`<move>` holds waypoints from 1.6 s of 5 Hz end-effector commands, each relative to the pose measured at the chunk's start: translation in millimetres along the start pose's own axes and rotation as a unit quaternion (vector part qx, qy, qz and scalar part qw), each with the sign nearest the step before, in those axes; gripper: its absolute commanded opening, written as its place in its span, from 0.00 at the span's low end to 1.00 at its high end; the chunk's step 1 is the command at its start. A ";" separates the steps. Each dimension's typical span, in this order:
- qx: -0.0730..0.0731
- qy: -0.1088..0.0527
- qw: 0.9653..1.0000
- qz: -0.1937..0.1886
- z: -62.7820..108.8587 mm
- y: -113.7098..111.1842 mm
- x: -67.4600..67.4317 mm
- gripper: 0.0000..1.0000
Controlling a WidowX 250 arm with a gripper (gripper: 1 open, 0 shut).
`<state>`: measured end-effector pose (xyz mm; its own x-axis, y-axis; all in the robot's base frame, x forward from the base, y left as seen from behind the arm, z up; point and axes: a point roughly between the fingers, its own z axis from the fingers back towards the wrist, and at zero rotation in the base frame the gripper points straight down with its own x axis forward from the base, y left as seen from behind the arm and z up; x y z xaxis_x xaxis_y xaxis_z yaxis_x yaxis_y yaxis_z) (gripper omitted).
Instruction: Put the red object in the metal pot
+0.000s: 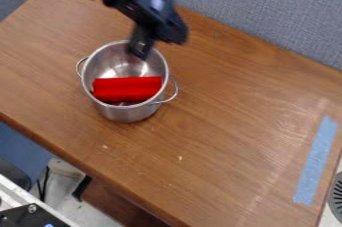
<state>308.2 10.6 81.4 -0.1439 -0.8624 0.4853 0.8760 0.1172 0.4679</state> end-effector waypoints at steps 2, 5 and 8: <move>0.006 -0.014 0.999 -0.046 -22.6 -4.5 54.5 1.00; 0.058 0.017 0.998 0.024 10.1 -46.0 74.1 1.00; 0.117 0.024 0.989 0.088 -11.1 -40.2 45.4 1.00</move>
<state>265.3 -37.2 68.3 0.0607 -0.8305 0.5538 0.7678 0.3934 0.5058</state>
